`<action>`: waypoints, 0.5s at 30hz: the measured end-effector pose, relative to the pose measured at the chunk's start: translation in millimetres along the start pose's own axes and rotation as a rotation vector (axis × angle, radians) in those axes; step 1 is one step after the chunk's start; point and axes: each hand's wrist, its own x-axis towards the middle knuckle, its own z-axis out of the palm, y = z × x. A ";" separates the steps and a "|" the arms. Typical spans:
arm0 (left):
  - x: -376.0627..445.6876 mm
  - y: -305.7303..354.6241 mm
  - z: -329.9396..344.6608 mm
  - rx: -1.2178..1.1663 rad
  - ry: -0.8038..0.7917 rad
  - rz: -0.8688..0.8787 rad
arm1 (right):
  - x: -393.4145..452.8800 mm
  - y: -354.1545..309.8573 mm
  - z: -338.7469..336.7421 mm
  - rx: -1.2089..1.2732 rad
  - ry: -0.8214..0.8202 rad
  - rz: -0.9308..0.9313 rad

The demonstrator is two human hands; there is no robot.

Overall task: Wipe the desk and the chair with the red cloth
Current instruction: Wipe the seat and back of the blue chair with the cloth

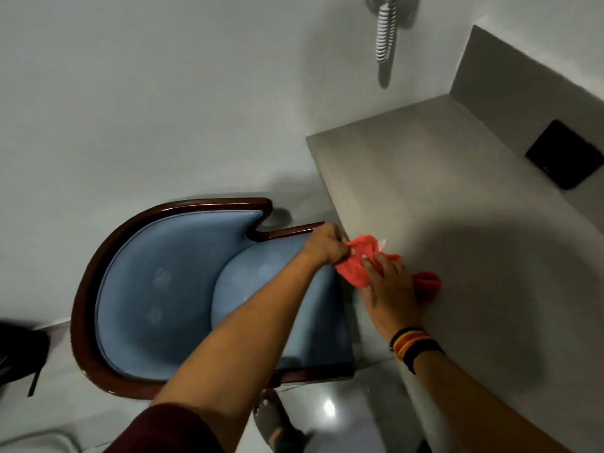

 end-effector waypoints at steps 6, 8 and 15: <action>11.6 -166.1 -72.3 -0.038 -0.065 -0.096 | 13.4 -133.1 95.1 0.001 -0.138 -0.065; 26.8 -219.6 -66.6 -0.014 -0.074 -0.136 | 17.5 -152.9 144.2 -0.033 -0.270 -0.024; 86.7 -348.0 1.7 -0.099 0.026 -0.126 | 26.5 -139.0 299.3 -0.039 -0.486 0.118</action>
